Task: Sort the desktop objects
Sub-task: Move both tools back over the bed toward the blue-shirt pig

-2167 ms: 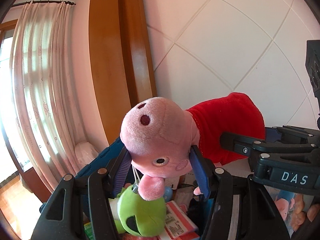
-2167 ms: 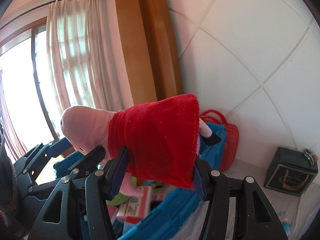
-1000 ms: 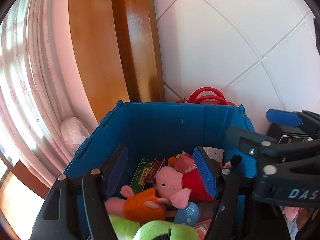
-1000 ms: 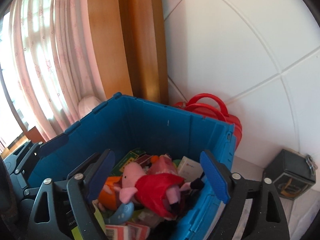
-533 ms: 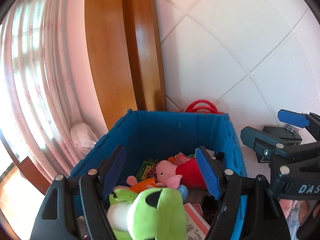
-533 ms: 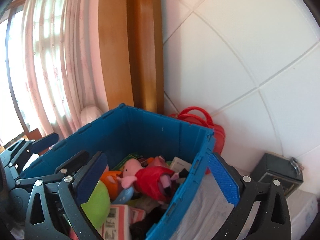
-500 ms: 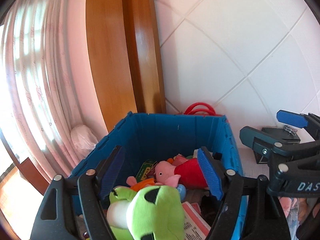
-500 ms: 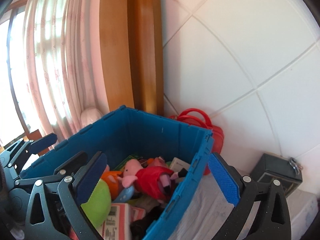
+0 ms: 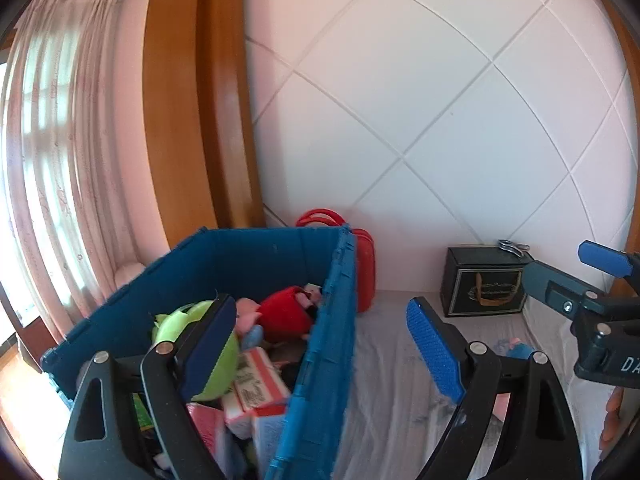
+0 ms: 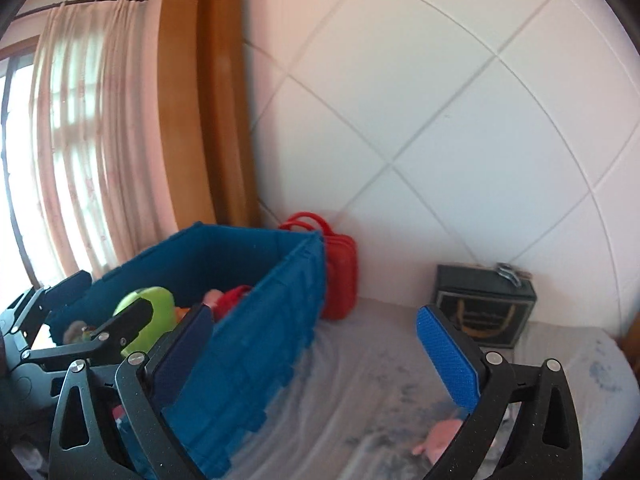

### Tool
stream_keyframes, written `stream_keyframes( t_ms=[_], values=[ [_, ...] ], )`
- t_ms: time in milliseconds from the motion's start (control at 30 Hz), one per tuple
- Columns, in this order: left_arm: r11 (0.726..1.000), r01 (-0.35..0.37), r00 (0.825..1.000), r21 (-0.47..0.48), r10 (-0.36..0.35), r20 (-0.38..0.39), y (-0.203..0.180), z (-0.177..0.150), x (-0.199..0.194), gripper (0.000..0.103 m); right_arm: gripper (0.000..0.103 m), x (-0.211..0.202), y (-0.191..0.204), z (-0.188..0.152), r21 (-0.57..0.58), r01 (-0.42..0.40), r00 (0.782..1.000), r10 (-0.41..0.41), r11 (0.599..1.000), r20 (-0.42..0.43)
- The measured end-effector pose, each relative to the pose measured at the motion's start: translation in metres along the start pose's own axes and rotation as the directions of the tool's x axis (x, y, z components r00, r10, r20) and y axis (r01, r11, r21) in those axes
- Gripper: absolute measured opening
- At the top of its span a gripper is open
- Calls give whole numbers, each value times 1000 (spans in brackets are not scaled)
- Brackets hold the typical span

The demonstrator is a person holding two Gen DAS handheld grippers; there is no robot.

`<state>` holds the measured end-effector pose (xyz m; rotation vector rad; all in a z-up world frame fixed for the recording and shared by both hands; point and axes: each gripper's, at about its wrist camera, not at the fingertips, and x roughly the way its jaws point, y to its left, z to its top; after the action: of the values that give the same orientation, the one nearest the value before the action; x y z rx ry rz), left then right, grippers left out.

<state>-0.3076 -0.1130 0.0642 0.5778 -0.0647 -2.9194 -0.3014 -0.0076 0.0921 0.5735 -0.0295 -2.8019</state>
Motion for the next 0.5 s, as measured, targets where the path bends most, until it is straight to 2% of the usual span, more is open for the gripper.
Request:
stream_keyframes(
  t_ms=[133,333,500],
  values=[
    [998,68,997,-2,-68,-39,-55,-21,13,88,103,-17,-54,-26,10,85,996,-85,996,-20],
    [993,114,987,-30,-117,-114,-151,-65,44,88,103,-22,-147,-76,1,161,986,-160,987,-55],
    [993,75,969,-89,-93,-227,-229,-116,85,88,103,0,-221,-124,-6,119,978,-118,993,-170]
  ],
)
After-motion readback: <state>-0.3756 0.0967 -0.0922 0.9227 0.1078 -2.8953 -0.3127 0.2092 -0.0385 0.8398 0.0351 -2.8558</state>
